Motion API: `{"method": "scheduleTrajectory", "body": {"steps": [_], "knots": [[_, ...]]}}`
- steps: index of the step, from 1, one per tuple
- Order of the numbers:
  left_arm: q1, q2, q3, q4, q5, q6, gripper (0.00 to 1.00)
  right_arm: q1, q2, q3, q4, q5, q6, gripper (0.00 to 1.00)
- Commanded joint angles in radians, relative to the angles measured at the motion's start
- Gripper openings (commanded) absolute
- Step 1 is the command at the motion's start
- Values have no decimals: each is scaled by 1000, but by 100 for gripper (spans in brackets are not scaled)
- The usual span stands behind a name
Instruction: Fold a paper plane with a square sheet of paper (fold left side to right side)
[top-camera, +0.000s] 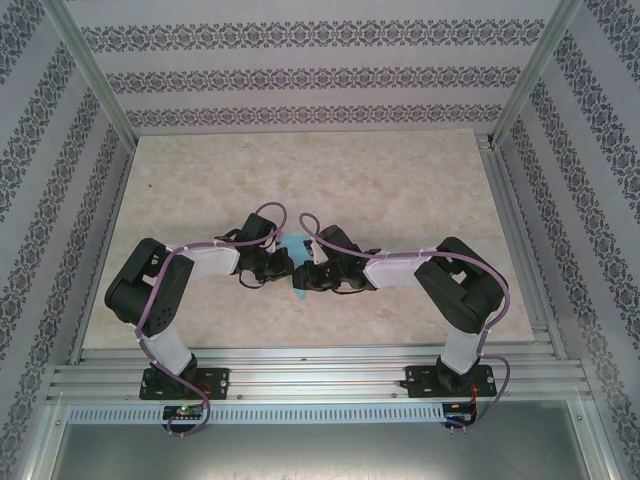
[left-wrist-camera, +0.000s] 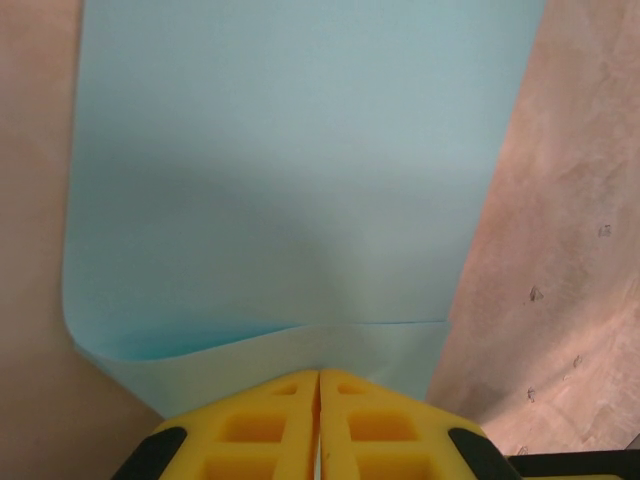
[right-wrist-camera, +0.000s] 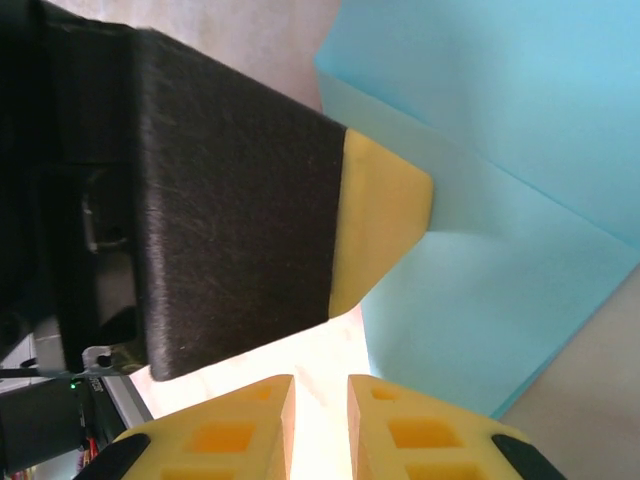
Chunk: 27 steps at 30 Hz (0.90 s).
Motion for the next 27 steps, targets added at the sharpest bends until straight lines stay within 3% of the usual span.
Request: {"method": "scheduleTrajectory", "body": {"steps": [1, 27], "knots": [[-8, 44, -23, -43, -56, 20, 9, 10, 25, 19, 63, -21, 16, 21], [-7, 67, -12, -46, -60, 25, 9, 46, 42, 2, 27, -10, 7, 20]]}}
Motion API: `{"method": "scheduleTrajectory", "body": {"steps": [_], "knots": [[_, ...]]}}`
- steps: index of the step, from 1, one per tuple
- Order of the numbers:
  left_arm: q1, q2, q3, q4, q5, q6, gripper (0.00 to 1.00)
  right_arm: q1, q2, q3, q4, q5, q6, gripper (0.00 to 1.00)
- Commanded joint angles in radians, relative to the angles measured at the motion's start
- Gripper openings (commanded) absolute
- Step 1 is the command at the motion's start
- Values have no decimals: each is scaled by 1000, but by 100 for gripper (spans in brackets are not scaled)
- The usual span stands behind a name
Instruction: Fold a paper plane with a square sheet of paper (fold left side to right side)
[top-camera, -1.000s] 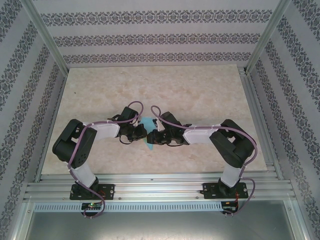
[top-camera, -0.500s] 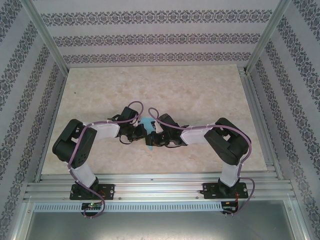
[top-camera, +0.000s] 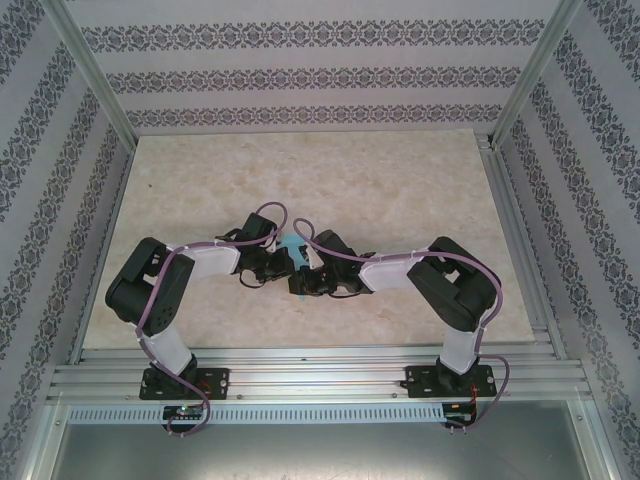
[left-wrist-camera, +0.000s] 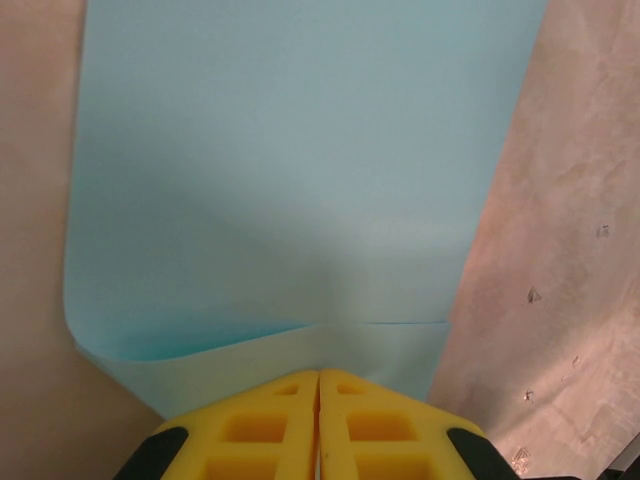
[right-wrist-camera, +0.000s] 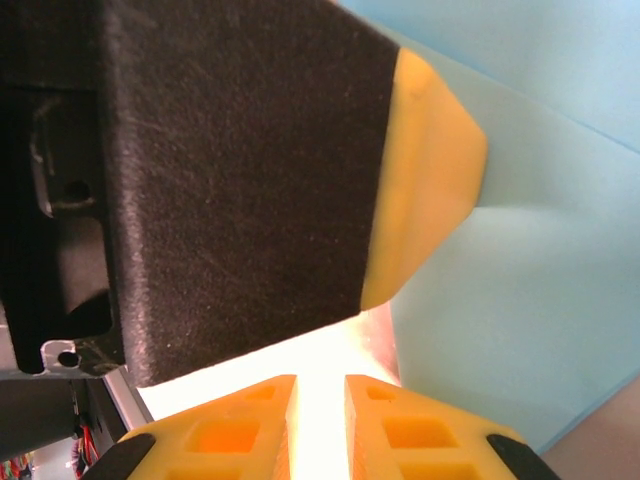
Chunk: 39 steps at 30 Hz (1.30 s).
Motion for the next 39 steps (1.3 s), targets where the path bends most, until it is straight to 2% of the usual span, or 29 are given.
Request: {"method": "scheduleTrajectory", "body": {"steps": [1, 16, 25, 39], "knots": [[-9, 60, -19, -46, -63, 22, 9, 18, 15, -1, 3, -3, 5, 20], [-9, 63, -22, -44, -66, 23, 8, 26, 12, -24, 30, 5, 20, 19], [-9, 50, -26, -43, -65, 24, 8, -19, -139, -49, -12, 35, -18, 21], [-8, 53, -31, -31, -62, 19, 7, -81, 23, 48, 7, 23, -27, 20]]}}
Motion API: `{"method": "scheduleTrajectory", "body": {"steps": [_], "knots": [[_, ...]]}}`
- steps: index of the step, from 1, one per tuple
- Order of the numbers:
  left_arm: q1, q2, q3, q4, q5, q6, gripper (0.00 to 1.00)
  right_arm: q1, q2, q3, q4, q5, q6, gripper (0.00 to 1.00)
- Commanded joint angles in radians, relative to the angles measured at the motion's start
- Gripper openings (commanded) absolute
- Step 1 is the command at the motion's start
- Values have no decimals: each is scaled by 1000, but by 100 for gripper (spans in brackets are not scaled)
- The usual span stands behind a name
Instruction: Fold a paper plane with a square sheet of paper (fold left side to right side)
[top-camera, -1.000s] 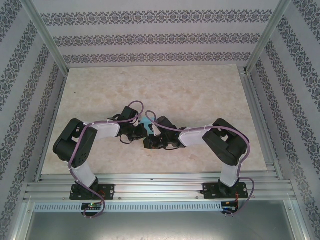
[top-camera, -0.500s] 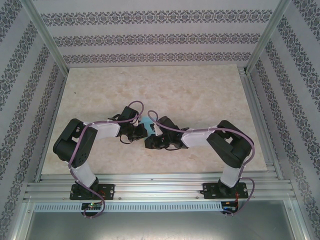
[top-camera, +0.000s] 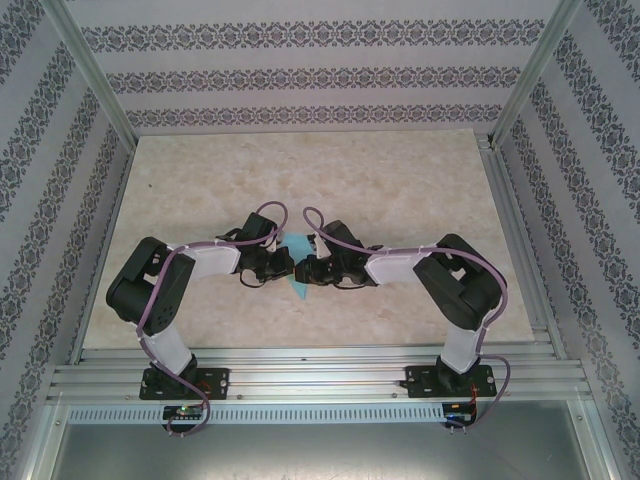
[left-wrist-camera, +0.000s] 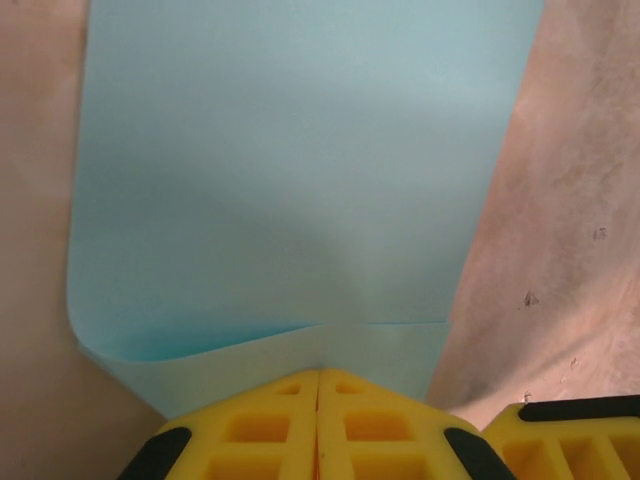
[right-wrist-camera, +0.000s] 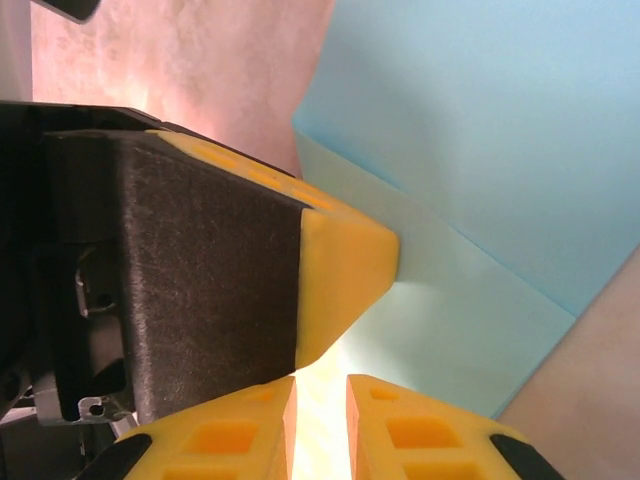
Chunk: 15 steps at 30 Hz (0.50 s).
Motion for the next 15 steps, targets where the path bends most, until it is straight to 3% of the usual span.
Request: {"method": "scheduleTrajectory", "body": {"steps": [1, 7, 15], "knots": [[-8, 50, -32, -38, -62, 16, 7, -11, 41, 31, 23, 10, -19, 20], [-8, 45, -33, -37, -61, 15, 7, -11, 68, 18, 24, 18, -10, 16], [-2, -10, -18, -58, -56, 25, 10, -8, 106, 48, -119, 80, -37, 10]]}}
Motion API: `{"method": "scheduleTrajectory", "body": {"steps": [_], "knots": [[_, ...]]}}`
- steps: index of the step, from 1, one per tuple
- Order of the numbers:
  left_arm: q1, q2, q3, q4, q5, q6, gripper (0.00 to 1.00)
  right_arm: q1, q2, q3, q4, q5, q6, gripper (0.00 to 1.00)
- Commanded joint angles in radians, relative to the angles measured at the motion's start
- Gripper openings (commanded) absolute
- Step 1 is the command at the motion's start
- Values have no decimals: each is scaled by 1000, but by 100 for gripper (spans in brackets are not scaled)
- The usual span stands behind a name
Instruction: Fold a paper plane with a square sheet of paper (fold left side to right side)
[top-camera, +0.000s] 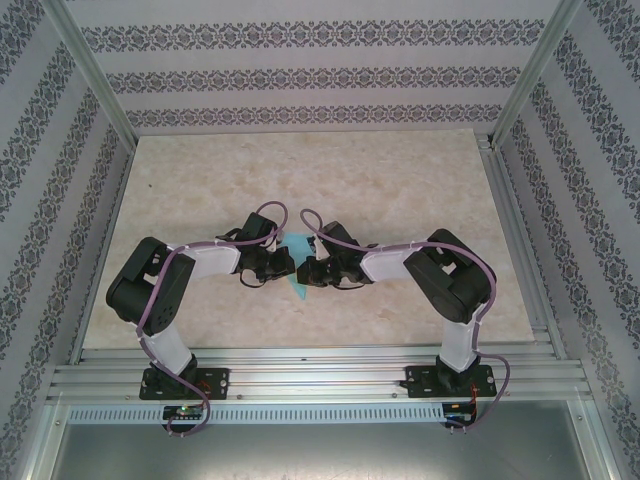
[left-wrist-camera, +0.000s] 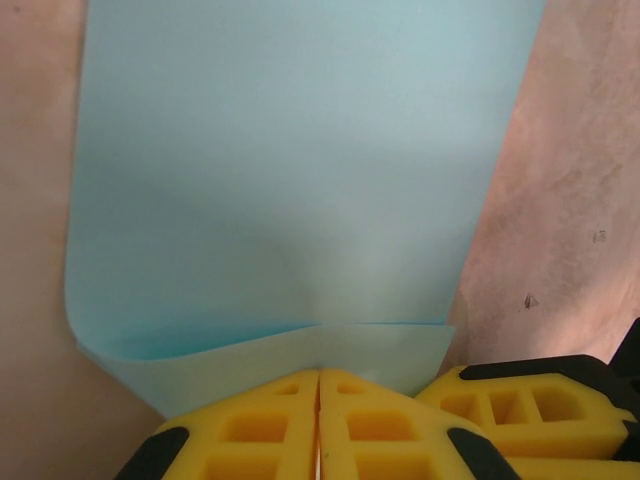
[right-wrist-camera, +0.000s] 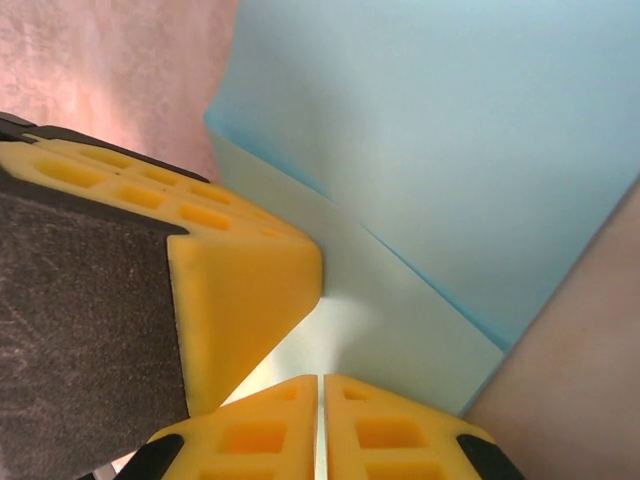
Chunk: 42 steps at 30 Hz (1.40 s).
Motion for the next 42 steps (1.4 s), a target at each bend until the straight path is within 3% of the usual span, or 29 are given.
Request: {"method": "scheduleTrajectory", "body": {"steps": [1, 5, 12, 23, 37, 42], "knots": [[2, -21, -13, -68, -52, 28, 11, -1, 42, 17, -96, 80, -31, 10], [38, -92, 9, -118, -51, 52, 17, -1, 57, 20, -149, 96, -37, 10], [82, -181, 15, -159, -41, 89, 17, 3, 82, 36, -170, 85, -45, 11], [76, -82, 2, -12, 123, 105, 14, 8, 86, 60, -201, 88, -58, 11], [86, 36, 55, -108, -35, 210, 13, 12, 67, 65, -206, 90, -78, 11], [86, 74, 42, -95, -44, 221, 12, 10, 4, 88, -181, 55, -84, 11]]}}
